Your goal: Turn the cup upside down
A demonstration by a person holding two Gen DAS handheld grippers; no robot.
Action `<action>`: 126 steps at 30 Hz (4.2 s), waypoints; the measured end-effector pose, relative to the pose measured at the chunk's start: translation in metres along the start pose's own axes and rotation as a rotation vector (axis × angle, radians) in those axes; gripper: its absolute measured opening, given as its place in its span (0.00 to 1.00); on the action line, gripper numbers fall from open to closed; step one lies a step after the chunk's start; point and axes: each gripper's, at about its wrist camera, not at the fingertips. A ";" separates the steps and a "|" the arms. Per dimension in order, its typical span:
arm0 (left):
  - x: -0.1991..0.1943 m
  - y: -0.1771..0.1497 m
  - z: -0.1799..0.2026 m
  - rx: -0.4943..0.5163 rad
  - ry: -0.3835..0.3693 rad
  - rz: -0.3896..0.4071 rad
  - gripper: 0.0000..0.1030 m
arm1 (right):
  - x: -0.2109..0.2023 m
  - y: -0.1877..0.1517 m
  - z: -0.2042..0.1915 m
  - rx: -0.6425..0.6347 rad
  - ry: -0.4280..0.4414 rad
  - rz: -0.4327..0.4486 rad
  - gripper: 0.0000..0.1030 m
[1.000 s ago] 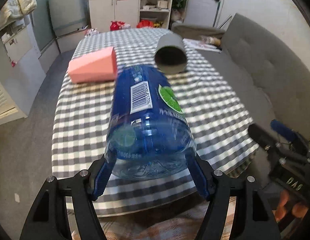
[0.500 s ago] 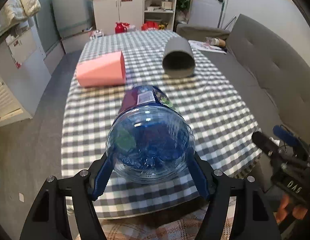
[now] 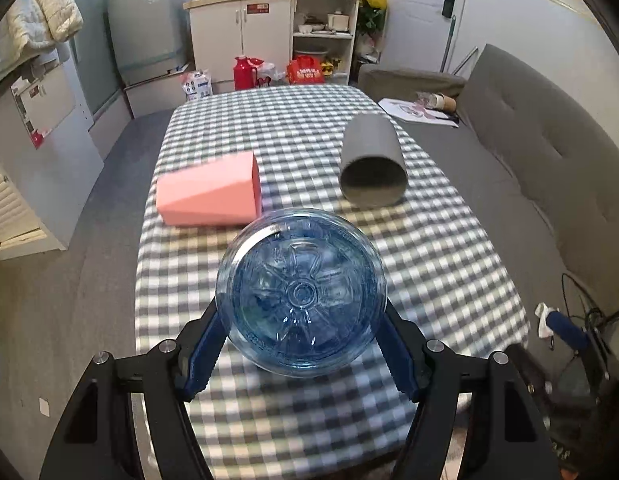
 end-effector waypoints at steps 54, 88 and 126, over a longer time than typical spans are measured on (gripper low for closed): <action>0.060 -0.027 0.002 -0.053 -0.123 -0.020 0.80 | 0.023 0.037 -0.038 -0.054 0.032 0.094 0.87; -0.113 -0.107 -0.014 -0.123 0.228 0.527 1.00 | -0.079 -0.026 -0.066 -0.143 0.087 0.439 1.00; -0.109 -0.111 -0.016 -0.127 0.240 0.515 1.00 | -0.080 -0.025 -0.058 -0.122 0.084 0.438 1.00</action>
Point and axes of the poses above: each gripper's, at about its wrist camera, not at the fingertips, and x roughly the way its jaws point, z to its right, y to its top, and after that the axes turned 12 degrees about x, right-handed
